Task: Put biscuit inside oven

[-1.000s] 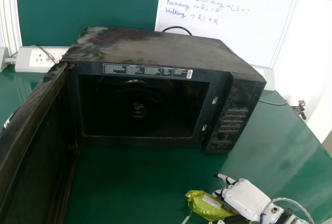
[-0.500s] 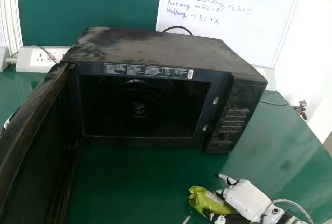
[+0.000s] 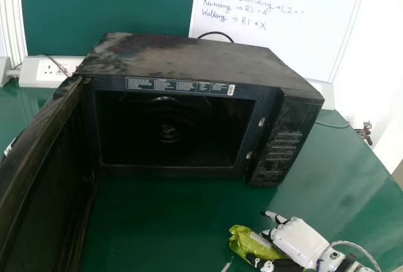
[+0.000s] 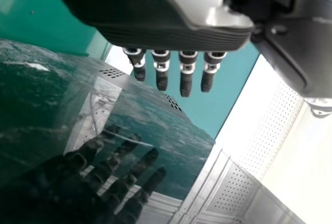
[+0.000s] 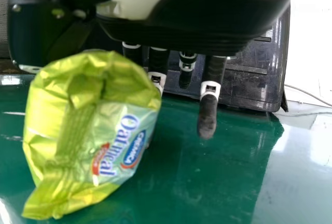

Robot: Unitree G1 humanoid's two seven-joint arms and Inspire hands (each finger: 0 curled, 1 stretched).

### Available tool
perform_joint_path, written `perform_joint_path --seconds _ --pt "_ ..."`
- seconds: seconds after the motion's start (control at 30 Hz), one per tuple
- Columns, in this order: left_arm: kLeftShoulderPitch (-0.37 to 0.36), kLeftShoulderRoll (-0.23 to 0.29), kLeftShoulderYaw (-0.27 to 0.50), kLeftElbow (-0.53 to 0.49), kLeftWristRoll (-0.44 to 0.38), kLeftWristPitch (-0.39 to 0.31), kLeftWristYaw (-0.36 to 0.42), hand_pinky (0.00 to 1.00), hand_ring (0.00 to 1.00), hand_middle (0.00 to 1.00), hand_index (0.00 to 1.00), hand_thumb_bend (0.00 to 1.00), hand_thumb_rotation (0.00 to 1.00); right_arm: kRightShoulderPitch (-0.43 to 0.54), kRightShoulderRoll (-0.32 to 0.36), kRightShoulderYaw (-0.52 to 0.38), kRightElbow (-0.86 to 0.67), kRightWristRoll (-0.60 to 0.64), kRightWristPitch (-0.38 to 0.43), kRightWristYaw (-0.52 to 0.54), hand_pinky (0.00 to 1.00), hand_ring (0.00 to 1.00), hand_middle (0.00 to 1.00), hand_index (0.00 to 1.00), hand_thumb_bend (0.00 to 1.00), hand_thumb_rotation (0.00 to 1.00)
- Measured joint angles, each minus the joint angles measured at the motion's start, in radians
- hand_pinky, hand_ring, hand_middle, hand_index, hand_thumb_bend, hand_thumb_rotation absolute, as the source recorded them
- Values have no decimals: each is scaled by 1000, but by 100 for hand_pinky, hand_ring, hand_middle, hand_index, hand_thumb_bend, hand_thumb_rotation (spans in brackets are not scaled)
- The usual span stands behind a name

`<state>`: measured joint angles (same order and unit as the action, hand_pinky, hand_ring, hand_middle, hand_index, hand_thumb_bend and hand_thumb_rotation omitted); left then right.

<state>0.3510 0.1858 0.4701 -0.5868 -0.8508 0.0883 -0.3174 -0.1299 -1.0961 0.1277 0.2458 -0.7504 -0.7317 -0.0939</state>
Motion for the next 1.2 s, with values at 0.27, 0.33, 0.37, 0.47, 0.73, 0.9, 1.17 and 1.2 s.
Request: perform_joint_path --seconds 0.27,0.33,0.37,0.47,0.73,0.9,1.17,1.2 --pt "-5 -1 -5 1 4 0 0 100 100 98 100 88 86 -36 8 0 30 78 -20 75 26 33 42 50 53 0" --pt "-6 -1 -8 1 5 0 1 100 100 98 100 88 87 -53 17 0 36 108 -19 121 29 36 43 50 53 0" --pt "-7 -1 -8 1 5 0 1 100 100 98 100 88 87 -59 22 0 36 122 -15 142 31 37 44 50 53 0" --pt "-9 -1 -10 1 5 0 5 100 99 98 100 88 86 -85 34 0 34 162 5 215 32 38 44 50 53 0" --pt "-11 -1 -12 1 13 -1 7 100 99 97 100 88 88 -156 62 -8 25 229 38 321 28 35 43 50 53 0" --pt "-11 -3 -13 1 17 -2 15 100 99 97 99 88 88 -182 74 -14 24 257 37 356 24 32 42 50 53 0" --pt "-16 -10 -20 3 27 -2 15 100 99 98 99 89 88 -229 107 -27 24 272 50 376 17 25 40 49 53 0" --pt "-17 -11 -21 3 29 -2 15 100 99 98 99 88 88 -239 113 -27 24 273 51 378 18 27 40 49 53 0"
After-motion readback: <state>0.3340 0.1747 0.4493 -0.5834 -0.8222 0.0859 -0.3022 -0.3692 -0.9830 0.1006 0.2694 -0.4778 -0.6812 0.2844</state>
